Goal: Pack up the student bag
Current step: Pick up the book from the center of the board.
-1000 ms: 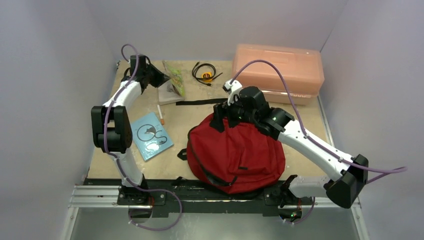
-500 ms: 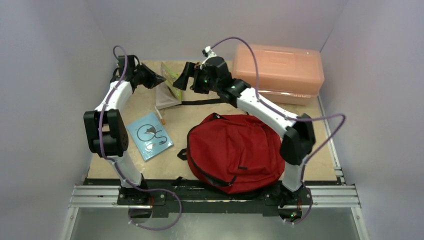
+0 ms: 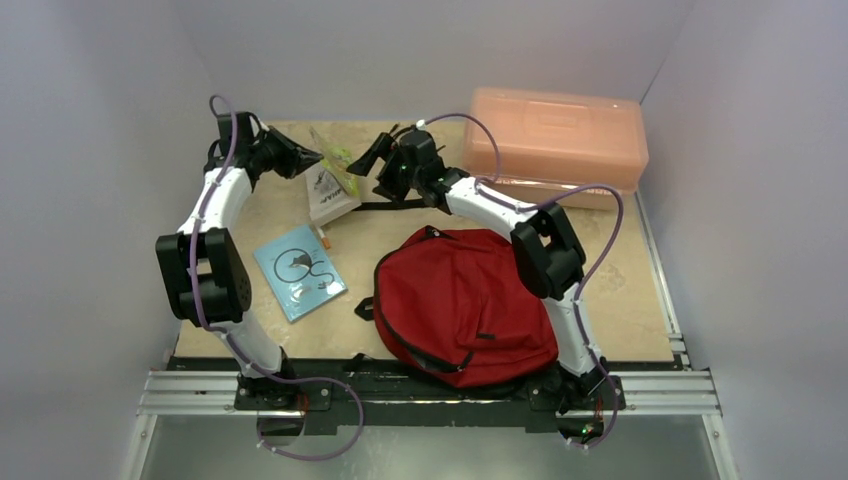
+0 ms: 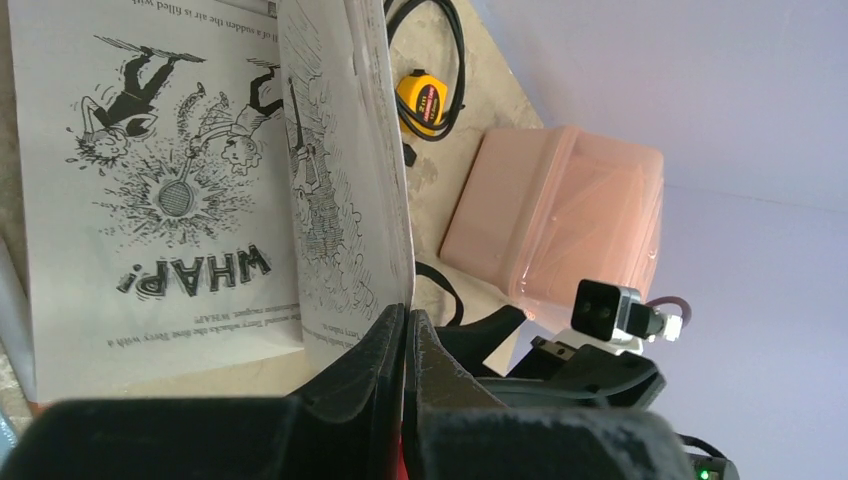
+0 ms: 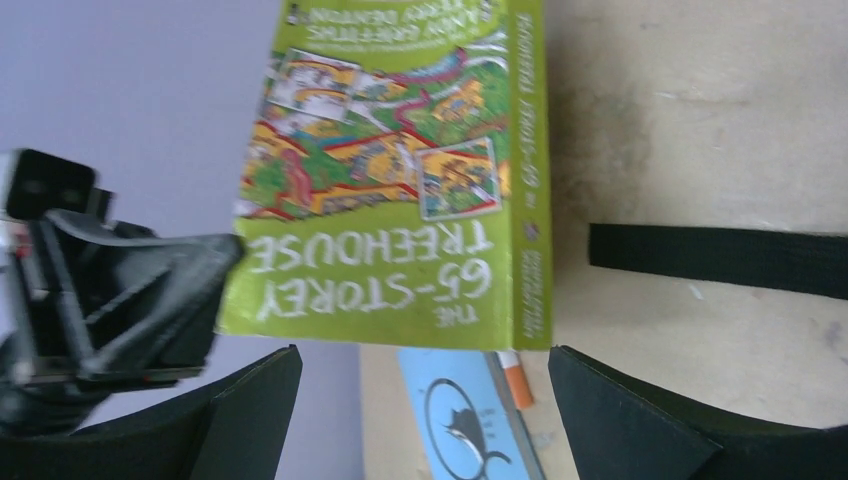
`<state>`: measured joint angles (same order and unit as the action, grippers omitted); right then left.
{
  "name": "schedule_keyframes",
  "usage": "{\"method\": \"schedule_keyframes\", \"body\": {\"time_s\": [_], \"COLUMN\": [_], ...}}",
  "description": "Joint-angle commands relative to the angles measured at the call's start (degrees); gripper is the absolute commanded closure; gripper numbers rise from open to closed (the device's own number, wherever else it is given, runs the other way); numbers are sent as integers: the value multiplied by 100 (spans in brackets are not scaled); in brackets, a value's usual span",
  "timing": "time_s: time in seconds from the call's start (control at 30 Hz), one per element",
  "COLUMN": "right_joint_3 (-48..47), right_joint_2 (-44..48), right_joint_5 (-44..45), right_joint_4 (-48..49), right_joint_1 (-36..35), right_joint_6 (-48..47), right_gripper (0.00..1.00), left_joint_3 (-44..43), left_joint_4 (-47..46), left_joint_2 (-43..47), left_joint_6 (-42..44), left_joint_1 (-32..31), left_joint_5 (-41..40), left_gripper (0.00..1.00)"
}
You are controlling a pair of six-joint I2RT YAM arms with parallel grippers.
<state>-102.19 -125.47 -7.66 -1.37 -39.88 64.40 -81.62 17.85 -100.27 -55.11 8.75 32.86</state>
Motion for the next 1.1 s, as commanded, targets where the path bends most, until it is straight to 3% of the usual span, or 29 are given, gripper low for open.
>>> {"method": "schedule_keyframes", "body": {"time_s": [0.0, 0.33, 0.53, 0.93, 1.07], "right_joint_3": [-182, -231, -277, -298, -451], "right_joint_2": [-175, -597, -1050, -1647, -1821], "right_joint_5": [-273, 168, -182, -896, -951], "right_joint_4": [905, 972, 1336, 3218, 3340], "right_joint_1": [68, 92, 85, 58, 50], "right_joint_6": [763, 946, 1298, 2445, 2460], "right_gripper": [1, 1, 2, 21, 28], "left_joint_3": [77, 85, 135, 524, 583], "left_joint_4": [-483, -453, -456, -572, -554], "left_joint_2": [385, 411, 450, 524, 576], "left_joint_6": [-240, -228, -233, -210, -171], "left_joint_1": [45, 59, 65, 73, 106], "left_joint_5": [450, 525, 577, 668, 669], "left_gripper": [100, 100, 100, 100, 100]}}
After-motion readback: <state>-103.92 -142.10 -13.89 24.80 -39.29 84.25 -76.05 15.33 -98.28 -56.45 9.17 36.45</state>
